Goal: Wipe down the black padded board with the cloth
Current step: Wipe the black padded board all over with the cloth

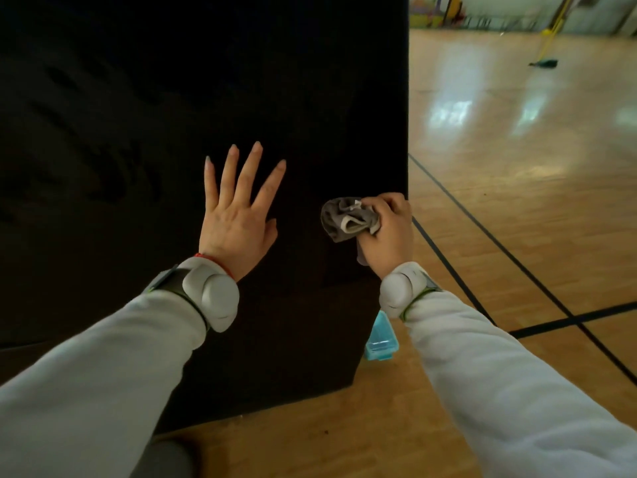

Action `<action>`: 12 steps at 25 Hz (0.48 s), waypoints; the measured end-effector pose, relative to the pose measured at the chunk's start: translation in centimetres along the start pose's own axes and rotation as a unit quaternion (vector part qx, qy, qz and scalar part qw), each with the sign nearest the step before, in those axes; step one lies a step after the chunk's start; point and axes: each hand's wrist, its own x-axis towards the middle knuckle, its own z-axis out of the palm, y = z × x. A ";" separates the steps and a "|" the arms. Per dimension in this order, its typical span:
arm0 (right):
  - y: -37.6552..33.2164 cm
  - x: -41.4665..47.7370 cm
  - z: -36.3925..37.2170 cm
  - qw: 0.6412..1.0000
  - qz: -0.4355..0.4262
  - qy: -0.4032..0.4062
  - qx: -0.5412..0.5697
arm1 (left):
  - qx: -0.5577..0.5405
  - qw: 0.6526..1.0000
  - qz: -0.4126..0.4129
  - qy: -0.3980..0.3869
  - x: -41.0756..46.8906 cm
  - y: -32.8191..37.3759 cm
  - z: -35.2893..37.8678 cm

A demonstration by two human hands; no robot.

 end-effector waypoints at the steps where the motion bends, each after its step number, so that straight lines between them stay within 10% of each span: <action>1: -0.8 0.8 -0.9 1.000 -0.003 0.009 0.009 | 0.002 1.000 0.002 0.012 0.9 -0.2 -1.0; 12: -5.3 7.6 -6.3 0.996 -0.064 0.051 0.020 | 0.017 0.996 -0.010 0.090 7.6 -1.5 -6.8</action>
